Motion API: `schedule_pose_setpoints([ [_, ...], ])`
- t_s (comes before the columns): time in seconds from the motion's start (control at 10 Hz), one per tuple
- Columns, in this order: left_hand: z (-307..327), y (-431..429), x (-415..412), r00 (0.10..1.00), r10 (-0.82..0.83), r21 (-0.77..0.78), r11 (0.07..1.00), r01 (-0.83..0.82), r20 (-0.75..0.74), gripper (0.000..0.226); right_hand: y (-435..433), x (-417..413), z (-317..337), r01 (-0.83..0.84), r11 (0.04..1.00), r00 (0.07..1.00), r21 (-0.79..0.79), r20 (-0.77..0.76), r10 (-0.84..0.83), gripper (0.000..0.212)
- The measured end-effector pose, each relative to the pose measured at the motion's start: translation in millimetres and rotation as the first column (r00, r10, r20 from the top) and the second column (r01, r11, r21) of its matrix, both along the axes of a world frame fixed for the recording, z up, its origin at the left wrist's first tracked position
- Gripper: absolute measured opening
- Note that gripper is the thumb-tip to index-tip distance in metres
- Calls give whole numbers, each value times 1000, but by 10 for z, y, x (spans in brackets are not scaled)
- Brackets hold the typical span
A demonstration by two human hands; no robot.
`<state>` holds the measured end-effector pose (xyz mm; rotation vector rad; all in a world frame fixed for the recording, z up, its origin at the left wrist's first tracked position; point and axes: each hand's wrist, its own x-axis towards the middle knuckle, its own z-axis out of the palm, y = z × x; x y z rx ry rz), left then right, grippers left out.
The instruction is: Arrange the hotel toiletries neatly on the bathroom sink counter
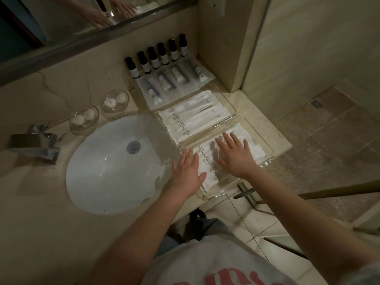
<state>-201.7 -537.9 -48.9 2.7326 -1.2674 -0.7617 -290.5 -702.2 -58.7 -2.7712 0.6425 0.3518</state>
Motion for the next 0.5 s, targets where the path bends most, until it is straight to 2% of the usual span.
schedule_pose_setpoints([
  [0.2, 127, 255, 260, 989, 121, -176, 979, -104, 85, 58, 213, 146, 153, 24, 1000, 992, 12, 124, -25, 58],
  [0.3, 192, 386, 447, 980, 155, -188, 973, -130, 125, 51, 343, 210, 213, 61, 997, 986, 44, 150, -67, 51],
  [0.4, 218, 504, 633, 976, 137, -159, 981, -110, 169, 43, 457, 283, 246, 71, 996, 987, 51, 139, -78, 44],
  [0.5, 217, 583, 767, 990, 113, -26, 993, -112, 88, 48, 527, 362, 284, 63, 997, 997, 47, 40, -65, 42],
])
